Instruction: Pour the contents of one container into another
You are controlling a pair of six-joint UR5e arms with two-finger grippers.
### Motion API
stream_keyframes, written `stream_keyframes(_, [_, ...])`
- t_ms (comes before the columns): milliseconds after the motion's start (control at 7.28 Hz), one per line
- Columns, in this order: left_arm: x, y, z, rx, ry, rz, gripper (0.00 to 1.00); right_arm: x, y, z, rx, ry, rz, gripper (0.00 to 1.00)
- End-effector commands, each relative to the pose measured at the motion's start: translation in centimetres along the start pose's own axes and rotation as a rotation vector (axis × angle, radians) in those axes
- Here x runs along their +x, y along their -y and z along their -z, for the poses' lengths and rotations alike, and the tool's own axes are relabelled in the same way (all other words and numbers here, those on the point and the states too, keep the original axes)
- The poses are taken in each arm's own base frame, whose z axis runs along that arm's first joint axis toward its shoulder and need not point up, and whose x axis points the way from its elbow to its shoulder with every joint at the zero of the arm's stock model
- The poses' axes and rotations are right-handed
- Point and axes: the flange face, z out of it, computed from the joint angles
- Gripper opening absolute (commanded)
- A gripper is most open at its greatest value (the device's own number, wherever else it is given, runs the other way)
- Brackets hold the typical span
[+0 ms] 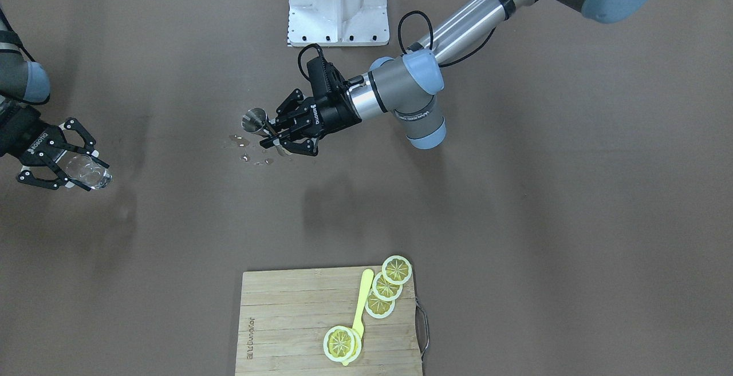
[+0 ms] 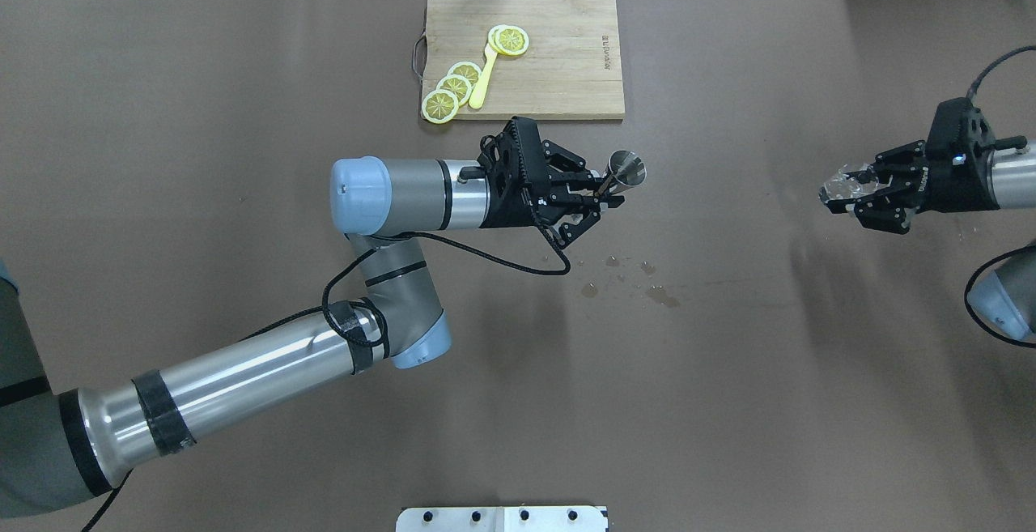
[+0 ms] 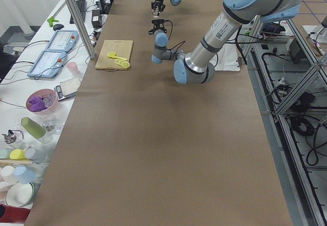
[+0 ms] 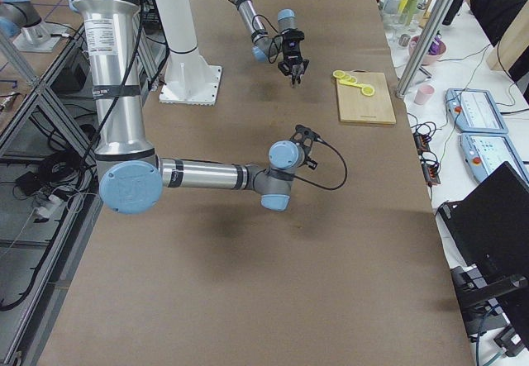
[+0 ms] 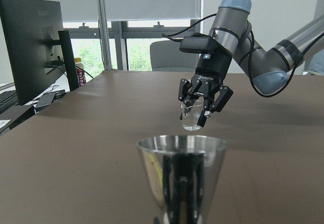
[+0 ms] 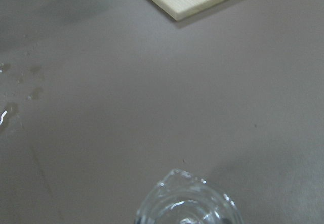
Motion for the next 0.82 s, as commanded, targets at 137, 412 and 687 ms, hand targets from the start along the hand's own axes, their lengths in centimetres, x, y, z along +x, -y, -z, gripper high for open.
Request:
stream_keyframes(137, [2.4, -0.9, -2.5, -0.017, 0.001, 0.017, 0.00, -4.1, 12.0, -0.2, -0.081, 0.013, 0.147, 0.00])
stream_keyframes(412, [3.1, -1.5, -3.5, -0.029, 0.010, 0.025, 0.00, -7.5, 14.5, -1.8, -0.110, 0.056, 0.156, 0.00])
stream_keyframes(687, [3.4, -1.6, -4.5, -0.046, 0.008, 0.024, 0.00, -12.2, 18.1, -0.5, -0.239, 0.078, 0.185, 0.00])
